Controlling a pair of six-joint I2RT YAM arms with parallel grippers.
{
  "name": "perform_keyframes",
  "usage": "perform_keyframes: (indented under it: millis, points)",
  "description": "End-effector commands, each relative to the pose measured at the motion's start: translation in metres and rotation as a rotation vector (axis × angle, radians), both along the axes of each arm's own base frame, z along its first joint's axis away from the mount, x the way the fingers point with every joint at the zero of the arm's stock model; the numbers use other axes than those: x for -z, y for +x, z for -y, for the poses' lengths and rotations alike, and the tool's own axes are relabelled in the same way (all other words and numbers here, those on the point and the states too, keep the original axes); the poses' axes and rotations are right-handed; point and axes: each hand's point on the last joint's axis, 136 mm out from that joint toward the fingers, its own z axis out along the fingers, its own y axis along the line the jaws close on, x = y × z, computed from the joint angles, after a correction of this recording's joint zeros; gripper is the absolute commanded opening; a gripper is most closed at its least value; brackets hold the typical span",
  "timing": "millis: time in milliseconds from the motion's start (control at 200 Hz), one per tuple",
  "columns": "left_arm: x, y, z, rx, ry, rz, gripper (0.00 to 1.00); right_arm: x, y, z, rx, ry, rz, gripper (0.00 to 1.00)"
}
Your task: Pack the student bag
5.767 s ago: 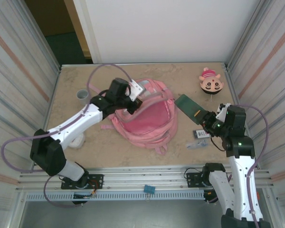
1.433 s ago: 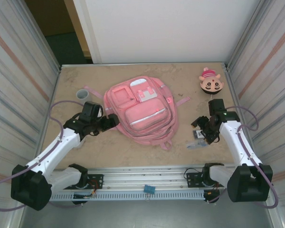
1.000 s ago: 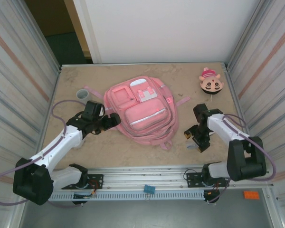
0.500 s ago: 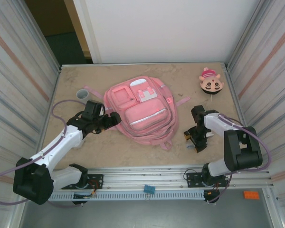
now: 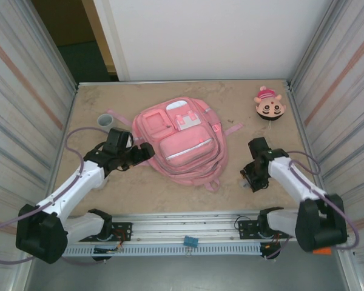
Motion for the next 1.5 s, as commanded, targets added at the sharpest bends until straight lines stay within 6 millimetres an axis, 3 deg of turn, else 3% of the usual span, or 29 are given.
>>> perform_keyframes:
  millis: [0,236,346,441,636,651,782,877,1168,1493]
  points:
    - [-0.037,0.004,0.005,0.046,-0.035,0.103,0.87,-0.04,0.02,-0.01,-0.193,-0.014,0.242,0.47]
    - [-0.102,0.008,0.029,0.225,-0.115,0.348,0.86,-0.139,0.049,-0.053,-0.543,-0.056,0.798,0.4]
    - [-0.127,0.0,0.05,0.359,-0.17,0.436,0.85,-0.165,0.052,-0.079,-0.735,-0.113,0.935,0.4]
    - [-0.142,-0.012,0.073,0.485,-0.185,0.501,0.85,-0.18,0.049,-0.116,-0.966,-0.138,1.003,0.4]
    - [-0.155,-0.034,0.116,0.651,-0.229,0.572,0.84,-0.192,0.038,-0.187,-1.399,-0.337,1.058,0.41]
    - [-0.155,-0.034,0.119,0.655,-0.231,0.57,0.84,-0.186,0.039,-0.194,-1.433,-0.35,1.043,0.42]
    - [-0.153,-0.041,0.135,0.693,-0.255,0.567,0.84,-0.182,0.044,-0.225,-1.533,-0.388,1.038,0.43]
    - [-0.148,-0.038,0.136,0.664,-0.252,0.558,0.83,-0.181,0.045,-0.243,-1.57,-0.369,1.06,0.43]
    - [-0.136,-0.013,0.12,0.479,-0.205,0.561,0.62,-0.185,0.037,-0.266,-1.648,-0.329,1.132,0.47]
    - [-0.134,-0.004,0.129,0.389,-0.328,0.514,0.44,-0.192,0.03,-0.277,-1.701,-0.292,1.192,0.48]
